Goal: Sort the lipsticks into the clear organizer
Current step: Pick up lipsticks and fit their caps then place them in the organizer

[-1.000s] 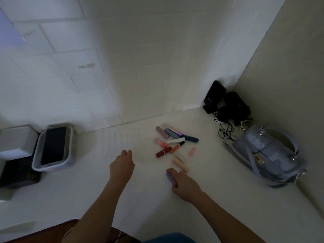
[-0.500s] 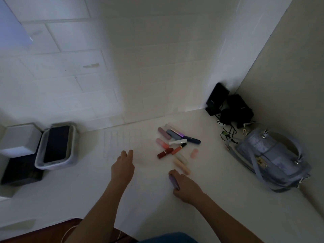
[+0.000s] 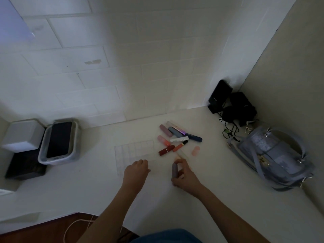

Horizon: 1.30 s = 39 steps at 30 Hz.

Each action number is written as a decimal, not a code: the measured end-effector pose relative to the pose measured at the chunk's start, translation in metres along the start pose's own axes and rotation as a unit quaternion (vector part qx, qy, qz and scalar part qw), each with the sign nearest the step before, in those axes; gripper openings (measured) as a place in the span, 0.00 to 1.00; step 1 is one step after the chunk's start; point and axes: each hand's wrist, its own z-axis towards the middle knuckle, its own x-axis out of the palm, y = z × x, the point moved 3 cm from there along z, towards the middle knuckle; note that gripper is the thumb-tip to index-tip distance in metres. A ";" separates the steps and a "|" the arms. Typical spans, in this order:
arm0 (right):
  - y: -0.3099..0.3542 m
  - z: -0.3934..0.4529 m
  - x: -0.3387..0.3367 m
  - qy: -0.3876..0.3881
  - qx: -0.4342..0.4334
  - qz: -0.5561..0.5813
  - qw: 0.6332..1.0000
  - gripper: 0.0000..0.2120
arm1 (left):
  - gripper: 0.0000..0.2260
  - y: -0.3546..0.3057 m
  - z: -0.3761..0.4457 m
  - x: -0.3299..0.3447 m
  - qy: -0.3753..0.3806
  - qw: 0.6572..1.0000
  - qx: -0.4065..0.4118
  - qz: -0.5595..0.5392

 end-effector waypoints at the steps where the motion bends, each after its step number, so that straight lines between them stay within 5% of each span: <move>1: 0.004 -0.001 0.001 0.002 -0.006 0.013 1.000 0.21 | 0.10 -0.004 -0.002 0.002 0.001 1.000 -0.005 -0.007; 6: 0.018 -0.004 0.006 -0.024 -0.022 0.087 0.996 0.11 | 0.11 -0.022 -0.012 -0.001 0.002 1.000 -0.001 -0.031; 12: 0.033 -0.012 0.012 0.022 0.000 0.102 0.995 0.18 | 0.27 -0.031 -0.025 -0.007 0.025 0.997 0.041 -0.062; 19: 0.052 -0.024 0.020 0.089 -0.055 0.094 0.990 0.19 | 0.30 -0.028 -0.030 -0.011 -0.038 0.992 0.085 -0.087; 24: 0.061 -0.012 0.018 0.051 -0.035 0.106 0.992 0.15 | 0.13 -0.012 -0.030 -0.019 -0.091 0.988 0.111 -0.049; 28: 0.066 0.012 -0.002 -0.075 -0.018 0.099 0.992 0.10 | 0.06 0.011 -0.032 -0.030 -0.142 0.975 -0.027 -0.166; 35: 0.063 0.056 -0.051 -0.225 -0.052 -0.121 0.965 0.06 | 0.10 0.046 -0.020 -0.041 -0.143 0.949 -0.129 -0.249; 39: 0.071 0.078 -0.054 -0.213 -0.064 -0.403 0.887 0.13 | 0.11 0.065 -0.011 -0.039 -0.107 0.954 -0.142 -0.243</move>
